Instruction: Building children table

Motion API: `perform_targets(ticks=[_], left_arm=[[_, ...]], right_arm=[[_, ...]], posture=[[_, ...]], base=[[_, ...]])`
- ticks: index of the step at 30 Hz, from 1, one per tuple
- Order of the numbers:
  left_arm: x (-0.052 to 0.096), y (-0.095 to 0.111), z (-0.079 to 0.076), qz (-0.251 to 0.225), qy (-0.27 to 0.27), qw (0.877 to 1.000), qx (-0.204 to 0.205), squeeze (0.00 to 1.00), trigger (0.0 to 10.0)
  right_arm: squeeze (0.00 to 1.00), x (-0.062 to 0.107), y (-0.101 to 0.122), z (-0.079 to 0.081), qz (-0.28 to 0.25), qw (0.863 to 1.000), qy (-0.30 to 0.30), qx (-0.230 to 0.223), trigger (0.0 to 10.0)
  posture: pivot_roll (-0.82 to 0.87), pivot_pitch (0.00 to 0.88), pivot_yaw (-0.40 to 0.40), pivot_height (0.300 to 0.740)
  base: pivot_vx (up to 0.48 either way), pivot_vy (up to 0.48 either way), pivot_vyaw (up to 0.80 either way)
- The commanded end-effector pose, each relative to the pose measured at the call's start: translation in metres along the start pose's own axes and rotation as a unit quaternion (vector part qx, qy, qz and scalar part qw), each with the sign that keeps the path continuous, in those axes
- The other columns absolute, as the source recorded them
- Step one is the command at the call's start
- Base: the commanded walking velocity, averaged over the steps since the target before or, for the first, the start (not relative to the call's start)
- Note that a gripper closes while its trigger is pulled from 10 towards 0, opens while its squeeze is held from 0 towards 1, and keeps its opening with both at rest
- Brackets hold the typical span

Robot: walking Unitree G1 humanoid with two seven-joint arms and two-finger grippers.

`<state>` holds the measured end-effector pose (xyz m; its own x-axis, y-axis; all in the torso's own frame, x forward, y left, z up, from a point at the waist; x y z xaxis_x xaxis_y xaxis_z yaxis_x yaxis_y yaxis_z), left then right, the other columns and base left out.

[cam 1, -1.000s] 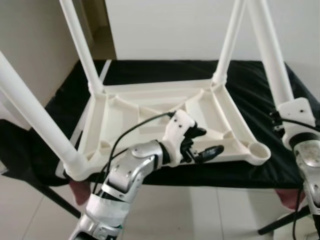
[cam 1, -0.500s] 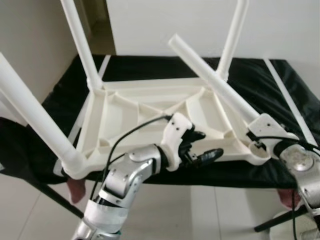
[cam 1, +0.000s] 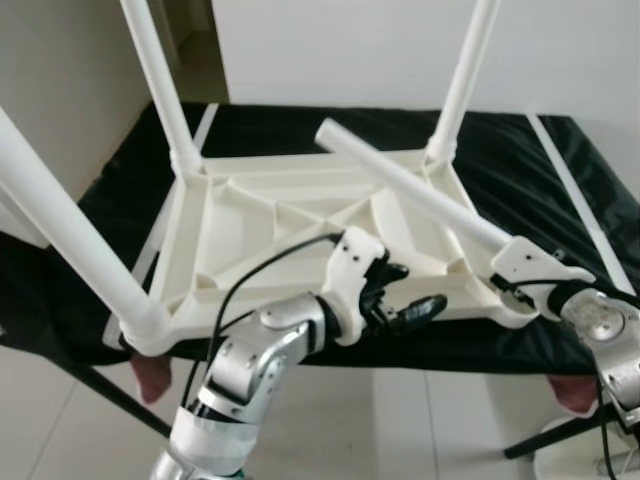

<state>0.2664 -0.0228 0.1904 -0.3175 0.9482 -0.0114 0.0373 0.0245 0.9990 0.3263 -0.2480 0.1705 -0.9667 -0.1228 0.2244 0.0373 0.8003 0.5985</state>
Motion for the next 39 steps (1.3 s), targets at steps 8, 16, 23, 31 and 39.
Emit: perform_targets(ticks=[8, 16, 23, 31, 39], left_arm=[[0.001, -0.001, -0.007, -0.001, 0.000, 1.000, 0.017, 0.00, 10.0], [0.001, 0.000, -0.006, -0.003, 0.009, 1.000, 0.022, 0.00, 10.0], [0.002, 0.000, 0.000, 0.000, 0.020, 1.000, 0.016, 0.00, 10.0], [0.004, 0.000, 0.005, 0.007, 0.024, 1.000, 0.008, 0.00, 10.0], [0.007, -0.013, 0.014, 0.049, 0.031, 0.998, -0.026, 0.00, 10.0]], right_arm=[[1.00, -0.003, -0.004, 0.002, -0.006, 1.000, 0.019, -0.002, 10.0], [0.27, -0.006, -0.007, 0.001, -0.008, 0.999, 0.026, -0.028, 10.0], [0.00, -0.006, 0.003, -0.007, -0.048, 0.986, -0.018, -0.160, 10.0], [0.00, -0.003, 0.004, -0.008, -0.060, 0.969, -0.035, -0.239, 10.0], [0.00, 0.005, -0.008, -0.004, -0.051, 0.959, -0.038, -0.276, 10.0]], posture=[[-0.02, 0.133, -0.005, 0.740], [-0.02, 0.130, -0.012, 0.740], [-0.02, 0.126, -0.013, 0.740], [-0.03, 0.119, -0.012, 0.740], [-0.03, 0.113, -0.009, 0.740]], base=[[0.000, 0.000, 0.00], [0.000, 0.000, 0.00], [0.000, 0.000, 0.00], [0.000, 0.000, 0.00], [0.000, 0.000, 0.00]])
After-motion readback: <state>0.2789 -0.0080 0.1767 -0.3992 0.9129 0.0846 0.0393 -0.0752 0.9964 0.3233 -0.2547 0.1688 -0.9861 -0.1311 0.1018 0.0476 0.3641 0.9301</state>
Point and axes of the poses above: a point about 5 cm out from each wrist's last joint towards the gripper, its own x axis pointing back from the gripper into the wrist, its own y axis along the axis of the wrist's last joint, z = x × y, the point moved 3 cm from there along -x, pointing out of the wrist towards the gripper, and after that the axes turned 6 degrees about -x, right-handed, at the moved point
